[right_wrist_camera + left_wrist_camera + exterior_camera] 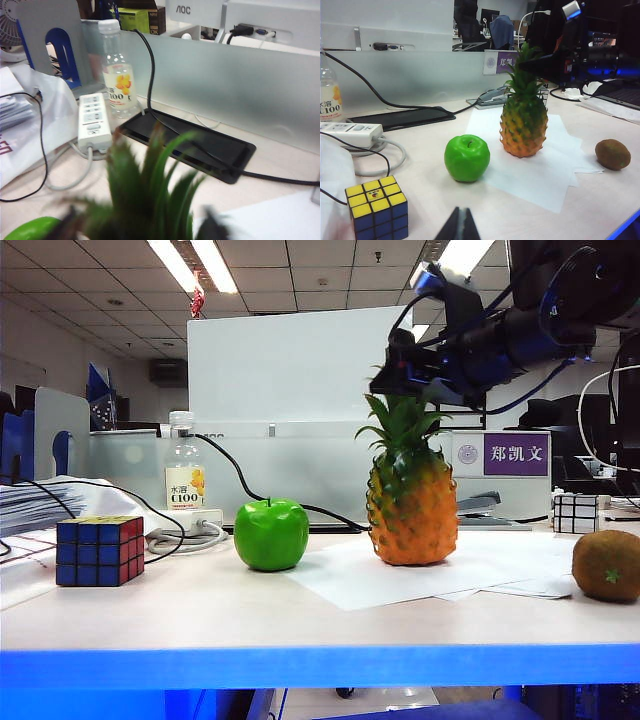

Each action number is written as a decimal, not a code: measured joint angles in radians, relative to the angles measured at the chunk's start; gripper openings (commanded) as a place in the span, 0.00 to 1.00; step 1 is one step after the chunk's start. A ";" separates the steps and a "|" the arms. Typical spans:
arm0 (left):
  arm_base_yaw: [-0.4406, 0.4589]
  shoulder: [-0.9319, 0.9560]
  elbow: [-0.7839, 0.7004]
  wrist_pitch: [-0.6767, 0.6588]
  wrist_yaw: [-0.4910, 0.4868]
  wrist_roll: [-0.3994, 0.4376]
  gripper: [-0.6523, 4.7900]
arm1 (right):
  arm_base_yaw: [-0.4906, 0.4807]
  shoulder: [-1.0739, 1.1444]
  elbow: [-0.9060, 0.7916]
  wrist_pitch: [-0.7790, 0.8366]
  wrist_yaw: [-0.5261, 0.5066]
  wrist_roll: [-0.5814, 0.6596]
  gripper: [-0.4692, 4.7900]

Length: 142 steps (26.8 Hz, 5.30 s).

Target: Arrange all the fruits from large to small from left to right in a row.

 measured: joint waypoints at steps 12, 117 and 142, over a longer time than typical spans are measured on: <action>0.000 0.000 0.000 0.000 0.000 0.000 0.11 | -0.001 -0.001 0.006 -0.003 -0.023 0.006 0.08; 0.000 0.000 0.000 0.002 0.002 0.000 0.23 | 0.484 -0.124 0.013 0.056 0.067 -0.104 1.00; 0.000 0.000 0.000 -0.005 0.027 -0.020 0.28 | -0.006 0.124 0.145 -0.259 -0.368 0.005 1.00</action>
